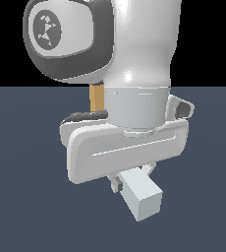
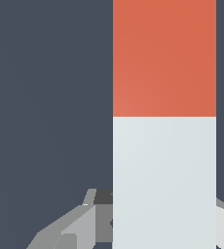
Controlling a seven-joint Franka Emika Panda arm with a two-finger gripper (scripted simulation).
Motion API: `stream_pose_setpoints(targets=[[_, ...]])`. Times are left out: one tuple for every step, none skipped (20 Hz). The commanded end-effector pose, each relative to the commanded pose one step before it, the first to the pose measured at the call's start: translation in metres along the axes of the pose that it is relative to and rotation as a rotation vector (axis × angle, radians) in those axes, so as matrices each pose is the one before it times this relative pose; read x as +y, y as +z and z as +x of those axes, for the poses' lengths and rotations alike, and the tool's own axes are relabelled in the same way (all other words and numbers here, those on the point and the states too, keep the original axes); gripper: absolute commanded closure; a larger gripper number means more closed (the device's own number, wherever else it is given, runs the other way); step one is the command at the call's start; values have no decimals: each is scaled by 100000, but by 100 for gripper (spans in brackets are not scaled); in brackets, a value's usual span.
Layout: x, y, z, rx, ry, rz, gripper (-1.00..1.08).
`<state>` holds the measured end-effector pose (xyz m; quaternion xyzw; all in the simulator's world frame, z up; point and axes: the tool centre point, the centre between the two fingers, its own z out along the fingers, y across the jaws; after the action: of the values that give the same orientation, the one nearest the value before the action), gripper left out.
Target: Insert the peg into the horizontal hole in a box.
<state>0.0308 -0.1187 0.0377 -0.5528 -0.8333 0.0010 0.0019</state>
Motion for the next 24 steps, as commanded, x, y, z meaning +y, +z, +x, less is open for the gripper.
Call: stream_pose_setpoints(targets=[[1122, -812, 2591, -163, 1181, -342, 108], [412, -257, 1052, -3, 542, -2, 108], [414, -258, 1051, -3, 544, -2, 108], [415, -258, 1049, -3, 544, -1, 108], [418, -258, 1048, -3, 539, -1, 108], [418, -257, 1042, -3, 539, -1, 108], [419, -256, 1037, -3, 537, -1, 108], [420, -255, 1031, -3, 533, -1, 108], [421, -254, 1023, -3, 528, -1, 108], [423, -253, 1016, -3, 528, -1, 108], [429, -255, 1021, -3, 528, -2, 108], [432, -255, 1020, -3, 530, -2, 108], [422, -247, 987, -3, 512, -2, 108], [403, -233, 929, -2, 483, -2, 108], [384, -220, 871, -2, 455, -1, 108], [366, -205, 813, -2, 426, -1, 108], [347, -191, 756, -1, 397, -1, 108], [326, -177, 699, -1, 369, -1, 108], [303, -163, 643, -1, 338, -1, 108], [279, -149, 584, -1, 309, -1, 108], [254, -134, 523, 0, 280, -1, 108], [229, -119, 463, 0, 249, -1, 108], [205, -103, 405, 0, 213, -1, 108], [181, -88, 342, 0, 183, -1, 108]])
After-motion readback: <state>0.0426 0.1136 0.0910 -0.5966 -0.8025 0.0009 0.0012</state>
